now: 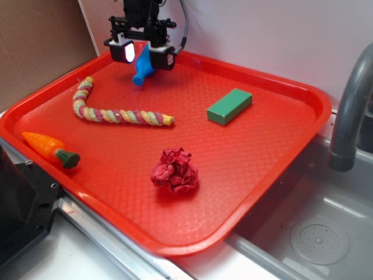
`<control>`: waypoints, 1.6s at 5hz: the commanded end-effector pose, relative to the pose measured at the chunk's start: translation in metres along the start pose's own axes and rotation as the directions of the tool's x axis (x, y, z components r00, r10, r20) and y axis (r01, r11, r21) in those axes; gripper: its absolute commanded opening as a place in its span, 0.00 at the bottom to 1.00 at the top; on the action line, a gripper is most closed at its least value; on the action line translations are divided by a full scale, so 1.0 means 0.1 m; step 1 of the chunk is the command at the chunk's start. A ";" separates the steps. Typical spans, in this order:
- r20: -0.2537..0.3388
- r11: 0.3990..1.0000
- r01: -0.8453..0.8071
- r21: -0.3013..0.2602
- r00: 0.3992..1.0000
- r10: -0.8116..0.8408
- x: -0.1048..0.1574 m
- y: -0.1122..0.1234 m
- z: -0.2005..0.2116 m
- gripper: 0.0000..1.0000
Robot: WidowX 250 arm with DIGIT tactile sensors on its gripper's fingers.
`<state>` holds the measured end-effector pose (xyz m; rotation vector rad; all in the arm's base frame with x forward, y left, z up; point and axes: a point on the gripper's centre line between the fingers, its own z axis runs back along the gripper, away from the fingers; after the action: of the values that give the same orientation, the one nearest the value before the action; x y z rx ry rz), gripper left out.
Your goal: Grab the blue bottle.
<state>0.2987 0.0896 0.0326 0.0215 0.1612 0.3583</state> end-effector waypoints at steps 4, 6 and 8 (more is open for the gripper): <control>0.074 0.994 0.011 0.111 0.997 -0.020 -0.04 0.16 0.37 0.00; 0.197 0.976 0.217 -0.023 0.958 -0.208 -1.00 -0.44 1.29 0.00; 0.279 0.994 0.109 -0.009 0.955 -0.102 -1.55 -0.48 2.07 0.00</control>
<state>0.2133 -0.0179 0.2446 0.0470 -0.0638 0.2338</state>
